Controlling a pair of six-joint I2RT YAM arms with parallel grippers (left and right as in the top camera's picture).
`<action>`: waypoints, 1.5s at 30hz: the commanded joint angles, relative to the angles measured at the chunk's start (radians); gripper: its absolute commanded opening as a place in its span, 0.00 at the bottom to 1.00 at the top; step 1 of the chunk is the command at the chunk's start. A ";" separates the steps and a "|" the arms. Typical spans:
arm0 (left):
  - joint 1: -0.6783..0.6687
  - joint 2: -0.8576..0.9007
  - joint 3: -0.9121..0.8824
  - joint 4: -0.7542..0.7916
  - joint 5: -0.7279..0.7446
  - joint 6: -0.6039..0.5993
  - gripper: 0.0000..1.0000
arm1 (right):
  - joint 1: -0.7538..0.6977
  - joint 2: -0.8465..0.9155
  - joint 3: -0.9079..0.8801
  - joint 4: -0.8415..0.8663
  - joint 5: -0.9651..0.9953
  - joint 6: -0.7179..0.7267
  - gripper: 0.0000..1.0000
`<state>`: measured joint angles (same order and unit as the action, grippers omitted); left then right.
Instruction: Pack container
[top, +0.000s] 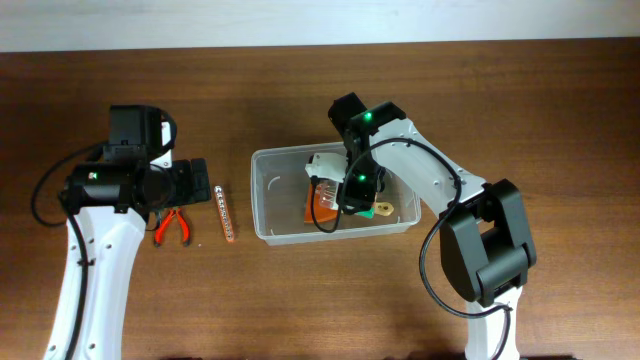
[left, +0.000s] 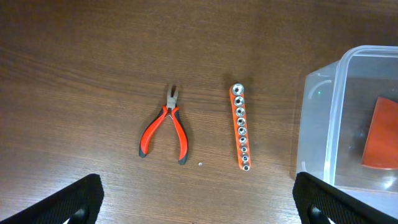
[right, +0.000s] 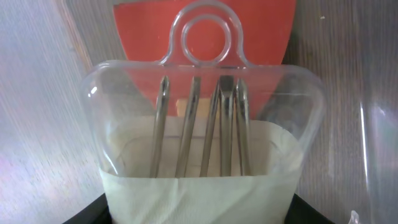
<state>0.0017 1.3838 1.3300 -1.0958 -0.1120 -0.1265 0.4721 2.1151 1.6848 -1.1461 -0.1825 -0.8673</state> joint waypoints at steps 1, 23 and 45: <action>0.003 -0.006 -0.004 -0.002 -0.008 0.016 0.99 | -0.003 0.014 -0.004 0.003 -0.010 0.011 0.43; 0.003 -0.006 -0.003 -0.082 -0.007 0.016 0.99 | -0.190 -0.304 0.381 -0.074 0.233 0.461 0.99; -0.039 0.405 -0.008 0.035 0.189 -0.187 0.99 | -0.722 -0.391 0.460 -0.167 0.035 0.662 0.99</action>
<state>-0.0330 1.7527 1.3277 -1.0737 0.0048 -0.2928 -0.2466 1.7191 2.1494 -1.3132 -0.1184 -0.2127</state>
